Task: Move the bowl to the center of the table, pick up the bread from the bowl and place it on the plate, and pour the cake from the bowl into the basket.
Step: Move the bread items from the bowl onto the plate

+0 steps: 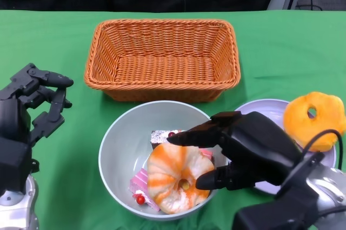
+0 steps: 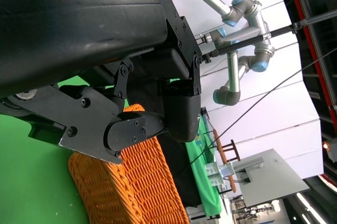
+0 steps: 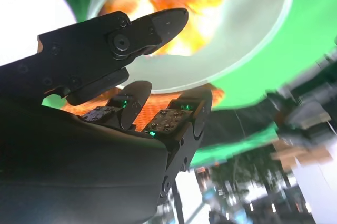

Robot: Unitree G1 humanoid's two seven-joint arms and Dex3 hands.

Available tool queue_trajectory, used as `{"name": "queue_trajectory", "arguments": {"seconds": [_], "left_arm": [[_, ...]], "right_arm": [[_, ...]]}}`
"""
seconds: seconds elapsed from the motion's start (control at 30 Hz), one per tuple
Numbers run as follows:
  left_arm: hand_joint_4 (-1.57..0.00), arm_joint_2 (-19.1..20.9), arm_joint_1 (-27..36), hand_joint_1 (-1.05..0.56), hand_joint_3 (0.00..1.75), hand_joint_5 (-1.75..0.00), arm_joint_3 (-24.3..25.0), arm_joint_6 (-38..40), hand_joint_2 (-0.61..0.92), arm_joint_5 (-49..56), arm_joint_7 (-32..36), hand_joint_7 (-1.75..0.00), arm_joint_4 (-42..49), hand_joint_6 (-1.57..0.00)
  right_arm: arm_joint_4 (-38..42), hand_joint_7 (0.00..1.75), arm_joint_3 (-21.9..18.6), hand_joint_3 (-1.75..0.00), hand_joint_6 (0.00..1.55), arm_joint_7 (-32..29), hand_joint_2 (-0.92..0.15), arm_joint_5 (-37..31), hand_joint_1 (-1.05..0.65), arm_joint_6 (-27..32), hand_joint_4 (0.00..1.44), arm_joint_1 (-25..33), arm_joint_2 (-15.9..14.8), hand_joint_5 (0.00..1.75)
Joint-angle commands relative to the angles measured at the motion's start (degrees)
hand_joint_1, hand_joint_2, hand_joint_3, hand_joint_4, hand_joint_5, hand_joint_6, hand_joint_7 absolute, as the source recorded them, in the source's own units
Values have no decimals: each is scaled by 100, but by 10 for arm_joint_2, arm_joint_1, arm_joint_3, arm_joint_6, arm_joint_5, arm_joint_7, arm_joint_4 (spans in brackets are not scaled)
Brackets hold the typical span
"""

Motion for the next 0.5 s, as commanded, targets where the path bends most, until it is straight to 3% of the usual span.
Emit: {"name": "queue_trajectory", "arguments": {"seconds": [0.03,0.2,0.5], "left_arm": [[-73,7,9,-12,73,-149,2,-14,73,3,6,-116,0,-77],[-74,5,9,-13,72,-149,2,-15,74,10,12,-117,1,-77],[-73,4,9,-13,70,-150,1,-17,76,15,16,-117,0,-77]], "right_arm": [[-16,0,12,-1,57,5,-87,-39,-66,24,50,-14,-4,21],[-11,0,34,0,58,-31,-85,-96,-69,41,54,-22,12,20],[2,0,72,-1,51,-57,-89,-159,-73,98,51,-27,53,13]]}}
